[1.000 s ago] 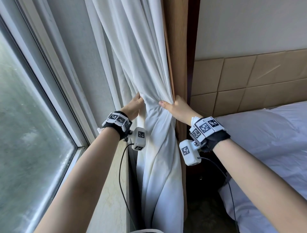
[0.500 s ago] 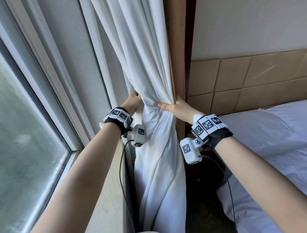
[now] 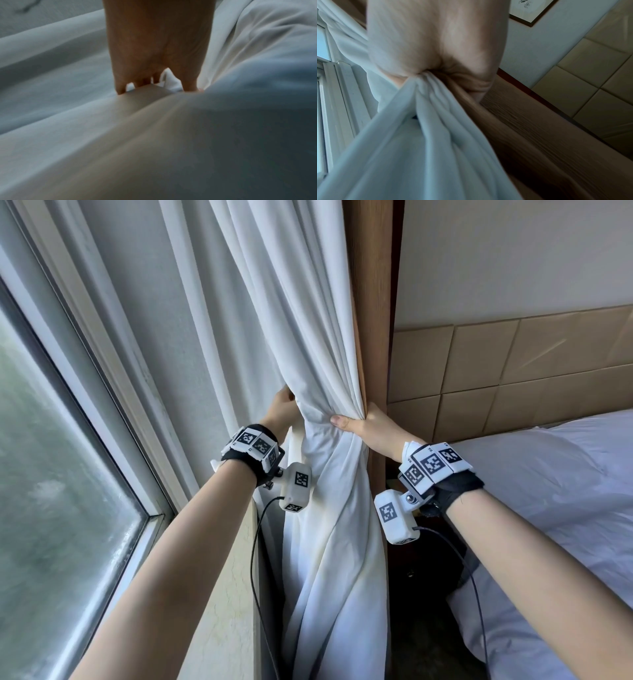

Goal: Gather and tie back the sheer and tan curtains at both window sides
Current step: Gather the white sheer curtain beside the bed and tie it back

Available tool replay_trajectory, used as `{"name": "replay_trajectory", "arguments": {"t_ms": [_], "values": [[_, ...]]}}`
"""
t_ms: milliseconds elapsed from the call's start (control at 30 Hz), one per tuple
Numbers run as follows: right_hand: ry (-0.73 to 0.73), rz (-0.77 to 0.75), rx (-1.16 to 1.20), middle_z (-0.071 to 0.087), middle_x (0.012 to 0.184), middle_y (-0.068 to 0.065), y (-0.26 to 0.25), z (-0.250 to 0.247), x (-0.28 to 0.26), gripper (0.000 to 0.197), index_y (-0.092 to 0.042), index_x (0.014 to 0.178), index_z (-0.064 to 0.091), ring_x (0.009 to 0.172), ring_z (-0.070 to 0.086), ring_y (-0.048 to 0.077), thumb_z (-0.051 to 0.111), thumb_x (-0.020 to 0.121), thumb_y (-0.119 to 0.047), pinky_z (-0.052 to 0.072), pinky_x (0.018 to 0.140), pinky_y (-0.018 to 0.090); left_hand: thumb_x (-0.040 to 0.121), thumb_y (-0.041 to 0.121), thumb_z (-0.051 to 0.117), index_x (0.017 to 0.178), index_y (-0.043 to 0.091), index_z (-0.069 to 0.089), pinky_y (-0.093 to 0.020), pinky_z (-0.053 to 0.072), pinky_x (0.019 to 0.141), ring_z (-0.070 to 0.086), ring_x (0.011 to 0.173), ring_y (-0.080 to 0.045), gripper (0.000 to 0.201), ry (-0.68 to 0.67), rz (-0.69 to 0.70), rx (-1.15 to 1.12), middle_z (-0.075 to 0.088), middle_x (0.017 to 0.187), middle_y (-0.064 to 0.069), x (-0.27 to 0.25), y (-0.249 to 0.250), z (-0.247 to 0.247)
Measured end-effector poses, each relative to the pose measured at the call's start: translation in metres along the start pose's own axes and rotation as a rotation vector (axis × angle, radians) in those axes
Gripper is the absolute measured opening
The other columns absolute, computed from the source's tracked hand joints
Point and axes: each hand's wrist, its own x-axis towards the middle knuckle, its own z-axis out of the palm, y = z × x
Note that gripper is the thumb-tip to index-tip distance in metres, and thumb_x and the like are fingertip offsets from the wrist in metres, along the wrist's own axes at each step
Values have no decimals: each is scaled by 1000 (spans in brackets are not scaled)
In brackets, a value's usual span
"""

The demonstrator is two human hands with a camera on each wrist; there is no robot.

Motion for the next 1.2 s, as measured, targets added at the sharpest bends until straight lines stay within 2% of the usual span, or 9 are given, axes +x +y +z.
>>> {"name": "replay_trajectory", "arguments": {"t_ms": [100, 233, 367, 500, 600, 767, 933, 1100, 1200], "values": [[-2, -4, 15, 57, 105, -11, -3, -4, -7, 41, -16, 128, 48, 107, 52, 8, 62, 93, -31, 36, 91, 20, 72, 23, 71, 136, 7, 30, -37, 46, 95, 49, 116, -24, 77, 234, -43, 168, 45, 124, -7, 4, -8, -2], [1, -34, 25, 47, 86, -21, -6, -7, -12, 27, -15, 122, 50, 96, 47, 5, 56, 97, -23, 34, 81, 11, 73, 24, 60, 113, 3, 47, -40, 46, 91, 51, 103, -27, 47, 610, 61, 265, 50, 114, -12, -8, -4, -9], [25, -19, 40, 50, 89, -17, -4, -2, -7, 20, -20, 111, 47, 99, 49, 8, 58, 96, -27, 36, 86, 19, 80, 6, 53, 87, 9, 62, -33, 47, 69, 56, 72, -12, 13, 159, 167, 242, 63, 80, 0, -21, -1, -18], [16, -5, 14, 56, 104, -10, -1, 4, 3, 36, -17, 119, 48, 112, 54, 13, 63, 92, -35, 38, 95, 26, 92, 40, 51, 128, 33, 54, -48, 40, 101, 45, 129, -11, 36, -171, -12, 100, 55, 134, 12, -32, -5, -24], [-18, 7, 13, 51, 115, -7, 2, 3, 8, 54, -12, 133, 43, 113, 50, 12, 64, 91, -38, 36, 97, 26, 96, 40, 48, 130, 28, 52, -47, 44, 103, 48, 129, -12, 36, -333, -44, -3, 56, 136, 7, -42, -3, -25], [-32, 6, -7, 59, 124, -7, -1, 5, 14, 56, -15, 131, 51, 119, 55, 14, 68, 85, -43, 38, 108, 34, 101, 9, 35, 127, -13, 46, -33, 48, 99, 59, 110, -26, 36, -343, -63, -68, 55, 126, -28, -42, 8, -15], [-25, 0, 23, 64, 119, -4, 1, -1, 17, 41, -21, 124, 56, 113, 58, 13, 69, 88, -32, 40, 106, 32, 98, -2, 39, 82, 3, 69, -28, 56, 76, 69, 75, -18, 34, -205, -37, -140, 70, 82, -12, -37, 11, -10], [10, -17, 20, 65, 121, -3, 8, -7, 20, 71, -17, 132, 54, 113, 60, 13, 72, 72, -50, 42, 104, 33, 86, 1, 57, 98, -9, 66, -32, 55, 74, 66, 81, -23, 18, -98, 105, -77, 69, 90, -18, -33, 16, -9], [71, -34, -10, 64, 122, 1, 14, -8, 24, 65, -13, 130, 55, 113, 60, 15, 70, 78, -47, 44, 105, 36, 83, 7, 66, 89, -6, 70, -27, 52, 67, 63, 73, -17, 15, 32, 196, -2, 70, 82, -13, -34, 16, -12]]}}
